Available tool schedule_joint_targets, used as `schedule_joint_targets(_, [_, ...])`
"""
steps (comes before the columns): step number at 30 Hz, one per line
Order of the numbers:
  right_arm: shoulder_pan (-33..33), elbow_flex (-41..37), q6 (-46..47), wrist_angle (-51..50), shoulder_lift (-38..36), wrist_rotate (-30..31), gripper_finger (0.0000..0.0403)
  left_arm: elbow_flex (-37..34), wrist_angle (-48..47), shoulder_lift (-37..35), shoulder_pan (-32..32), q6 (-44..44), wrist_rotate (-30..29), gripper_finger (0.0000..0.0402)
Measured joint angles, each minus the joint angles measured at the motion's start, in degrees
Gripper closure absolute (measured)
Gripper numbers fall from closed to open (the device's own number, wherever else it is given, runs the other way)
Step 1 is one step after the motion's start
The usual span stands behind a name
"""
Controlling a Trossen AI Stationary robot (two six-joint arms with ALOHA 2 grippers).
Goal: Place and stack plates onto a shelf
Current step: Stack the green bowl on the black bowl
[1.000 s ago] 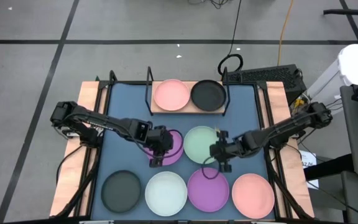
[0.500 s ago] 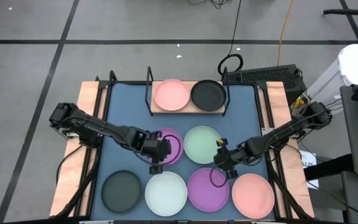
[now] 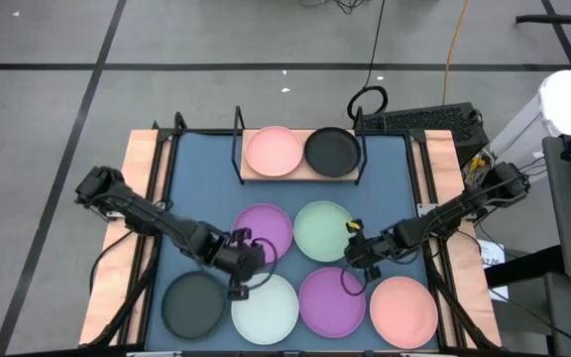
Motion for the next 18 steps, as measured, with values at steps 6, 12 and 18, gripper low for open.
schedule_joint_targets(6, [0.0, -1.0, -1.2, 1.5, -0.1, 0.2, 0.0394, 0.0, 2.2, 0.0, -4.0, -2.4, -6.7, 0.0355])
schedule_joint_targets(12, [0.0, -1.0, -1.5, 1.5, -0.1, 0.2, 0.0399, 0.0, 4.0, 0.0, -6.9, -3.8, -10.2, 0.0355])
schedule_joint_targets(18, [0.0, -0.7, -1.5, 1.2, 0.0, 0.1, 0.0401, 0.0, 4.0, 0.0, -9.6, -6.3, -11.7, 0.0355])
